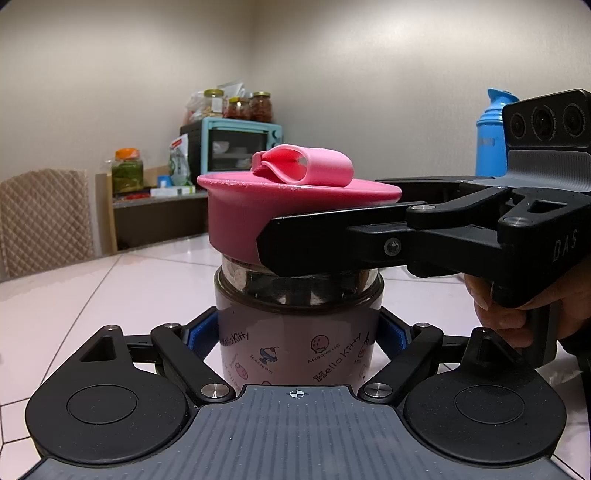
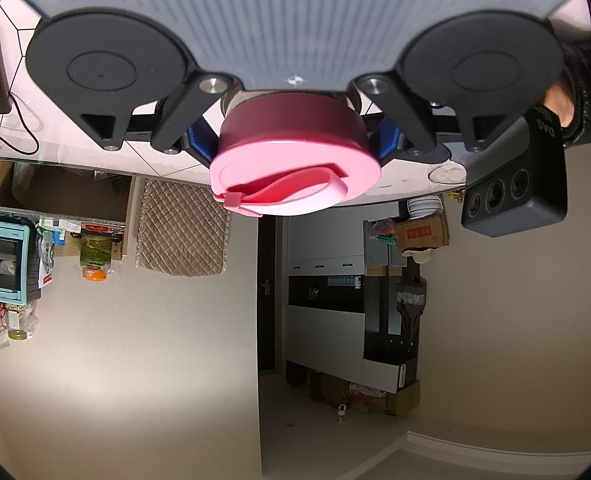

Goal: Unscrew bottle cap and pour
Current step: 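Tilt the loosened pink lid up off the jar rim with the right gripper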

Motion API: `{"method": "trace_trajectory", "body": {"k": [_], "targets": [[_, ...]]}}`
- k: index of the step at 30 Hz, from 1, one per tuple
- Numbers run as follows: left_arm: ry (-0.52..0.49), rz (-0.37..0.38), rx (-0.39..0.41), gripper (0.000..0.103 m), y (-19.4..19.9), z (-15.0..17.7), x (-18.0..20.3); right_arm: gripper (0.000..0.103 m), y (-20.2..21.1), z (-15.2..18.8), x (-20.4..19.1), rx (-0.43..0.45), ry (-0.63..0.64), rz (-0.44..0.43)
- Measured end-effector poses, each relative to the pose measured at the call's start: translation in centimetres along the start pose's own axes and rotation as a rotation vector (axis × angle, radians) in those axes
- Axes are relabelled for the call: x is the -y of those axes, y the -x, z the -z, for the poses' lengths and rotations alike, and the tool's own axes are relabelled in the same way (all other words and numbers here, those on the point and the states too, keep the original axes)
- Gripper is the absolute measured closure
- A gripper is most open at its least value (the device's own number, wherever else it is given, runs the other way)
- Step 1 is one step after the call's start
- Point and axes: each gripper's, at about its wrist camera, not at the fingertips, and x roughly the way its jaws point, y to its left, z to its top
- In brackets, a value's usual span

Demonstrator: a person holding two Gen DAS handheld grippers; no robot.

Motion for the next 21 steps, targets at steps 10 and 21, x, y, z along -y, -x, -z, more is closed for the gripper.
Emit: {"method": "trace_trajectory", "body": {"k": [10,21], "targets": [[0.001,0.001,0.0,0.013,0.0,0.0,-0.1,0.018,0.1,0.4,-0.9,0.0,-0.003,0.009],[-0.003,-0.004,0.002,0.008,0.2,0.0,-0.2,0.018,0.2,0.7,-1.1,0.004,-0.004,0.016]]}}
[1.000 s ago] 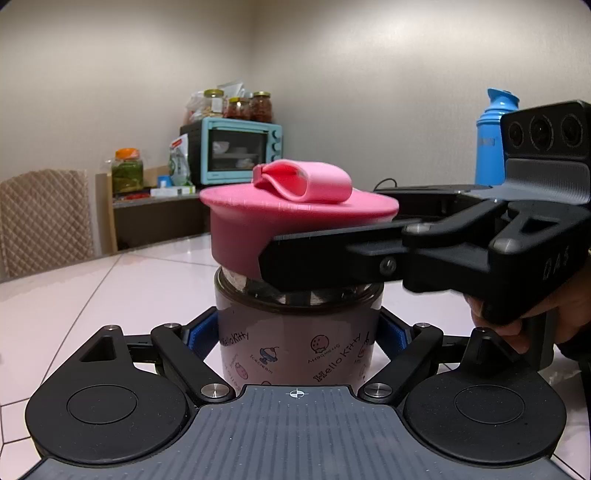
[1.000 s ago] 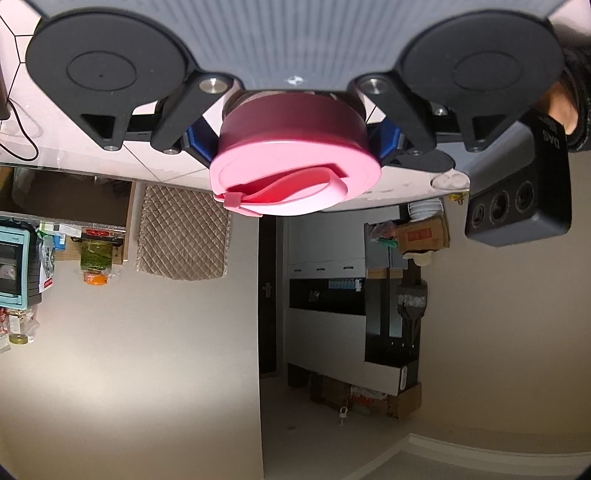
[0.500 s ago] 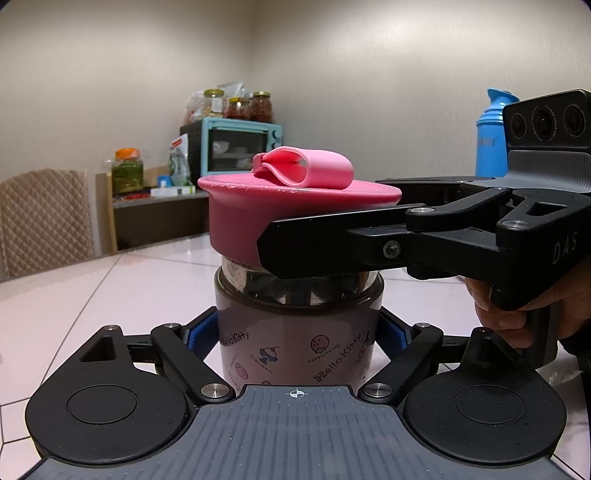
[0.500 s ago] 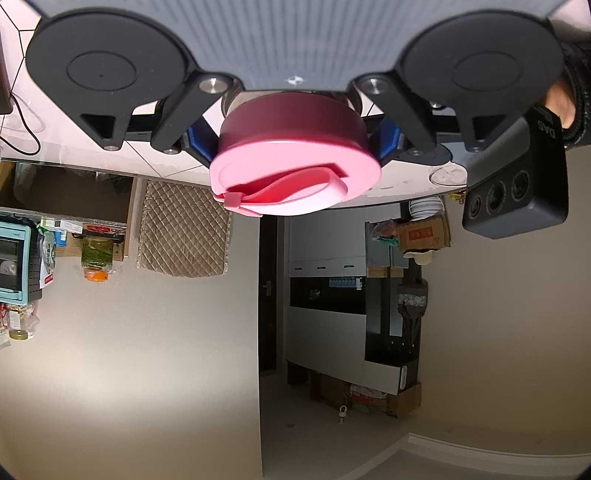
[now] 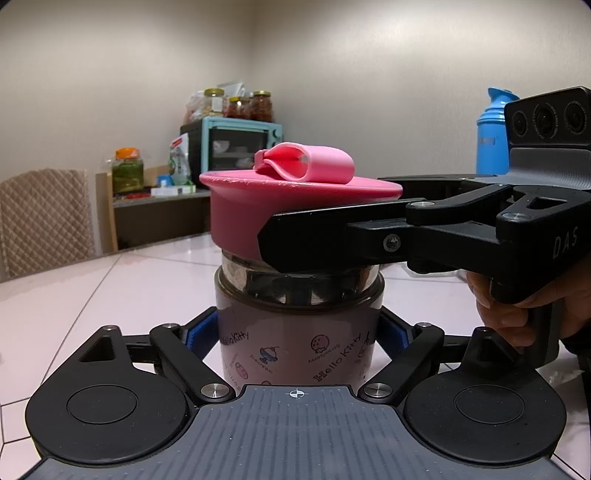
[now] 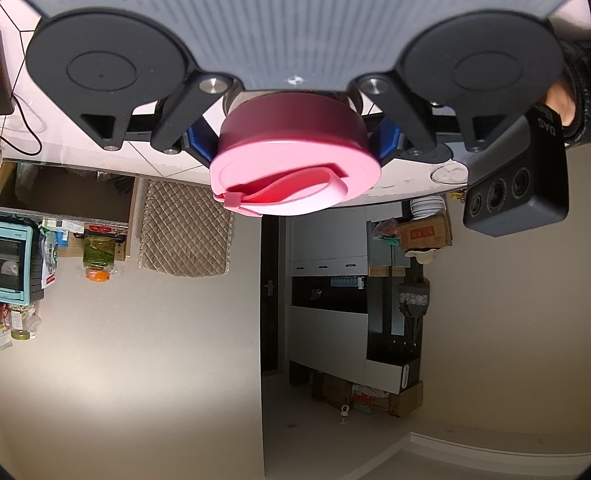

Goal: Unscrew bottle cap and pour
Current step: 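Tilt the loosened pink lid up off the jar rim with the right gripper, then lift the pink lid up away from the jar with the right gripper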

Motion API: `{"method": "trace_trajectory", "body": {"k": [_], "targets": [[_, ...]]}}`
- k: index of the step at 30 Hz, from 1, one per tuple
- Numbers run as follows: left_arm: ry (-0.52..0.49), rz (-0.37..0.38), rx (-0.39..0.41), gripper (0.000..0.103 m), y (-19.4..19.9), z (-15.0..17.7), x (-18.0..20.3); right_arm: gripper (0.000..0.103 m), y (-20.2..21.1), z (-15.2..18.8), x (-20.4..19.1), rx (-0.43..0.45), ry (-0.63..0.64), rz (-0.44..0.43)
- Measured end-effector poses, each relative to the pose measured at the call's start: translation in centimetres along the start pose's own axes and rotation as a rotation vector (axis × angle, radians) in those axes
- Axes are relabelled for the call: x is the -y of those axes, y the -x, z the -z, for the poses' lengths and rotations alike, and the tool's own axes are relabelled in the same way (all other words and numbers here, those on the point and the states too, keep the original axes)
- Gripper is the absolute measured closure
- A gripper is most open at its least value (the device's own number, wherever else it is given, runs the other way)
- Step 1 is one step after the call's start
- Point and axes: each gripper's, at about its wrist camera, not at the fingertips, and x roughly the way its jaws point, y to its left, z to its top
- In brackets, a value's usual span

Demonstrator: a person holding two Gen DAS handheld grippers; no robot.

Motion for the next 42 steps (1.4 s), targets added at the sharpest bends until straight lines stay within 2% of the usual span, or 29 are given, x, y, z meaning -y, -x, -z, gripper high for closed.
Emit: {"method": "trace_trajectory", "body": {"k": [26,42], "targets": [[0.004,-0.015,0.014,0.008,0.41,0.36,-0.69,0.018,0.54,0.95,0.36,0.003,-0.011,0.007],[-0.002,-0.026,0.023,0.003,0.28,0.42,-0.76,0.018,0.46,0.04,0.39,0.001,-0.018,0.027]]}}
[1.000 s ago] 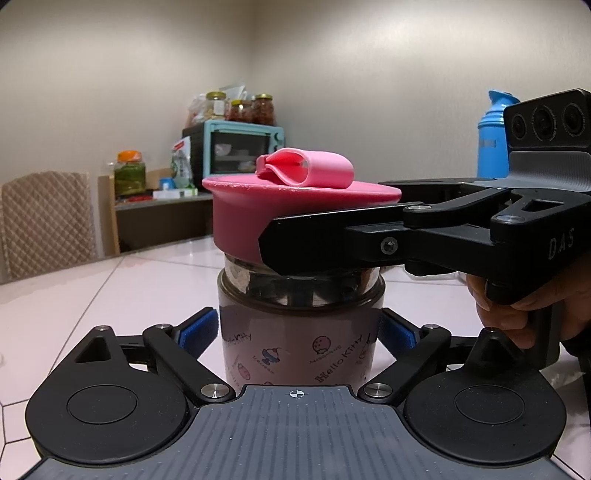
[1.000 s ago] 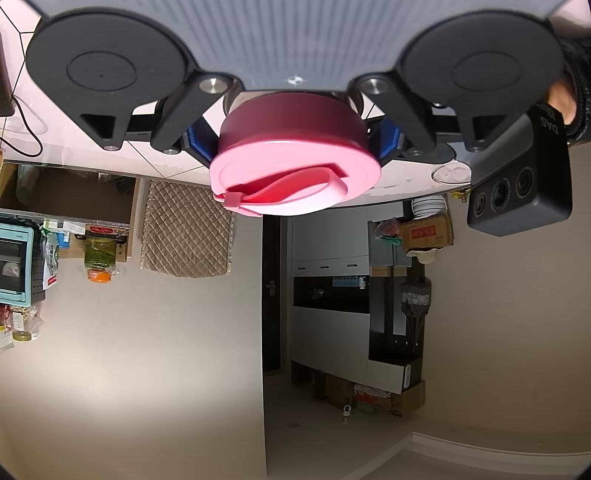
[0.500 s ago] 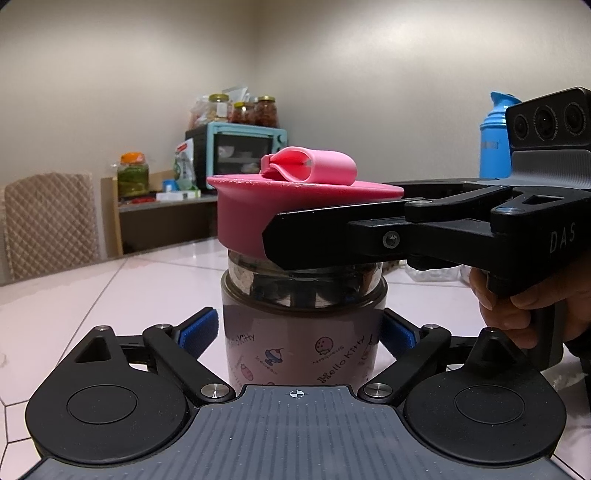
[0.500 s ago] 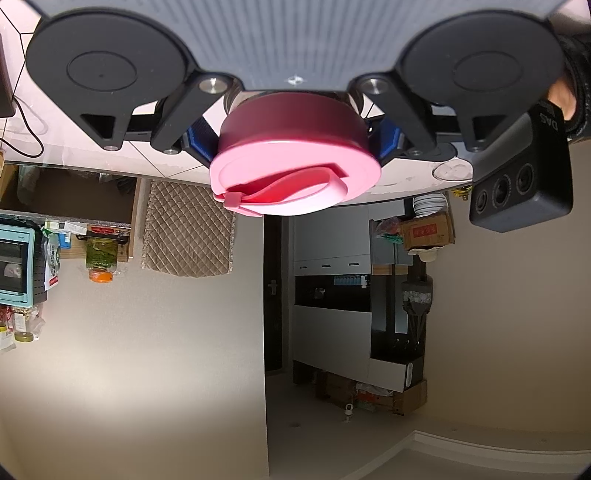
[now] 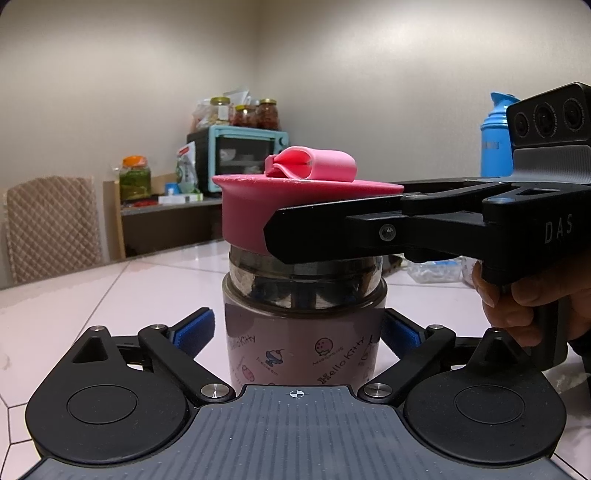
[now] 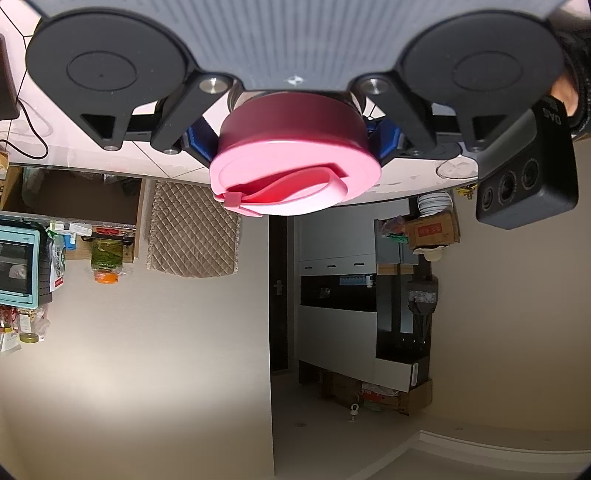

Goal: Unscrew bottle cap and pour
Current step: 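Lift the pink lid up away from the jar with the right gripper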

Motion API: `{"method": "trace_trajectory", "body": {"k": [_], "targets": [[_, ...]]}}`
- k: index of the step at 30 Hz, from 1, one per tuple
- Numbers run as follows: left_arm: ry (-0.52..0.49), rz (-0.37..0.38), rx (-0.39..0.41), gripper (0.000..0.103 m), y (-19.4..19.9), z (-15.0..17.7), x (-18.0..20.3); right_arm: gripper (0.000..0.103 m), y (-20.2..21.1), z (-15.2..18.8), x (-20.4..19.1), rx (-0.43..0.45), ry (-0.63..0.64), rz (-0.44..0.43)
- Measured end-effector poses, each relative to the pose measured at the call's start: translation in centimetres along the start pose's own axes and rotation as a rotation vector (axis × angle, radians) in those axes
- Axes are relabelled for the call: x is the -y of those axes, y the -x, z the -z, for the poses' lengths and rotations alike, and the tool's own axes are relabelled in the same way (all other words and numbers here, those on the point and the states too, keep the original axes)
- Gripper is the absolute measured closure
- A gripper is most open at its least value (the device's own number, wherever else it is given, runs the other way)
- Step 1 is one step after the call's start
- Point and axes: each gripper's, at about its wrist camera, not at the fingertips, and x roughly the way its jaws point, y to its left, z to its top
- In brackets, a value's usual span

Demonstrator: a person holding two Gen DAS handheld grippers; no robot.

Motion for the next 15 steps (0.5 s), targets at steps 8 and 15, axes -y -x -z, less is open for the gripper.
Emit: {"method": "trace_trajectory", "body": {"k": [8,15], "targets": [[0.007,-0.008,0.007,0.0,-0.07,0.01,-0.04,0.018,0.06,-0.32,-0.2,0.001,-0.004,0.009],[-0.005,-0.011,0.016,0.0,-0.39,-0.05,0.18,0.018,0.14,-0.54,-0.35,-0.001,-0.005,0.018]]}}
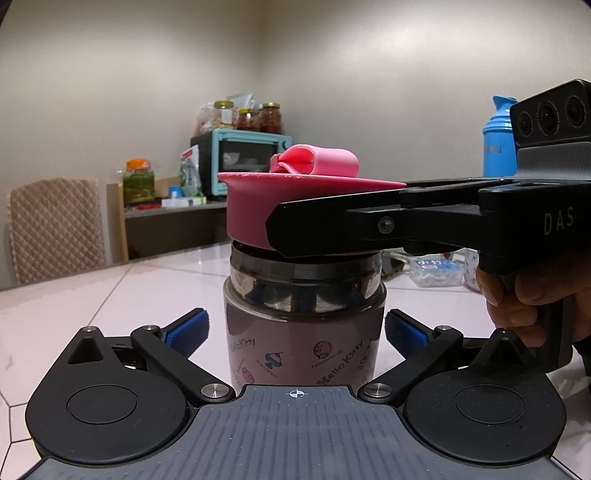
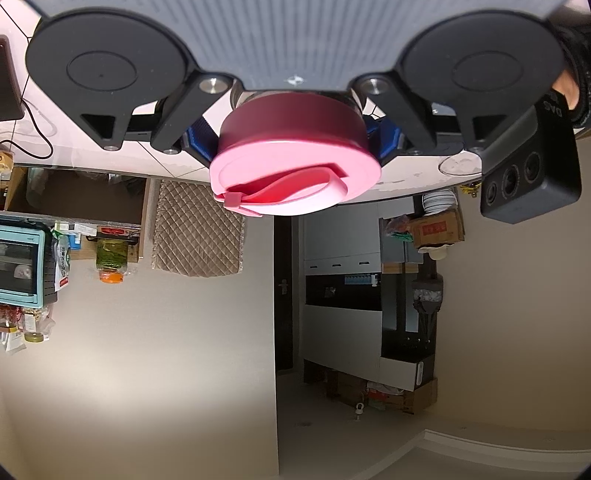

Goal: Unscrew bottle cap and pour
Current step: 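Lift the pink lid up away from the jar with the right gripper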

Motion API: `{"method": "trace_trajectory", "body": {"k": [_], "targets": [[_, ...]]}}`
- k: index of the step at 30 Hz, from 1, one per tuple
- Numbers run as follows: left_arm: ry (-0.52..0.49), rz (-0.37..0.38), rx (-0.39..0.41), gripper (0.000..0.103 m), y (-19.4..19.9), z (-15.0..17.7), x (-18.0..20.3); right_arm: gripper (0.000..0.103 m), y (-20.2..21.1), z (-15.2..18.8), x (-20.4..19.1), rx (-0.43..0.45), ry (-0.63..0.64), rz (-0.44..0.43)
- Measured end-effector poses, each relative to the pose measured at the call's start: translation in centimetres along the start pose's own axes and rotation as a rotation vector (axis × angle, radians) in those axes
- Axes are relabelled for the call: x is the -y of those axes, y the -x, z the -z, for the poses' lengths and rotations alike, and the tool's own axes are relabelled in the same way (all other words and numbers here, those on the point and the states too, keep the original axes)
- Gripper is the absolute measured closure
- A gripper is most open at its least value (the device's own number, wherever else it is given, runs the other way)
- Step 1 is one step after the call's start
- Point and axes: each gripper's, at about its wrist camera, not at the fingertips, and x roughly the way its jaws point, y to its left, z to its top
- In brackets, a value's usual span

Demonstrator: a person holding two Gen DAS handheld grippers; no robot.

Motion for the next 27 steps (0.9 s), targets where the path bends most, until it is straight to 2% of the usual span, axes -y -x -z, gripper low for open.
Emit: {"method": "trace_trajectory", "body": {"k": [27], "targets": [[-0.008,-0.01,0.005,0.0,0.12,-0.01,0.49,0.018,0.42,-0.61,-0.53,0.009,-0.012,0.036]]}}
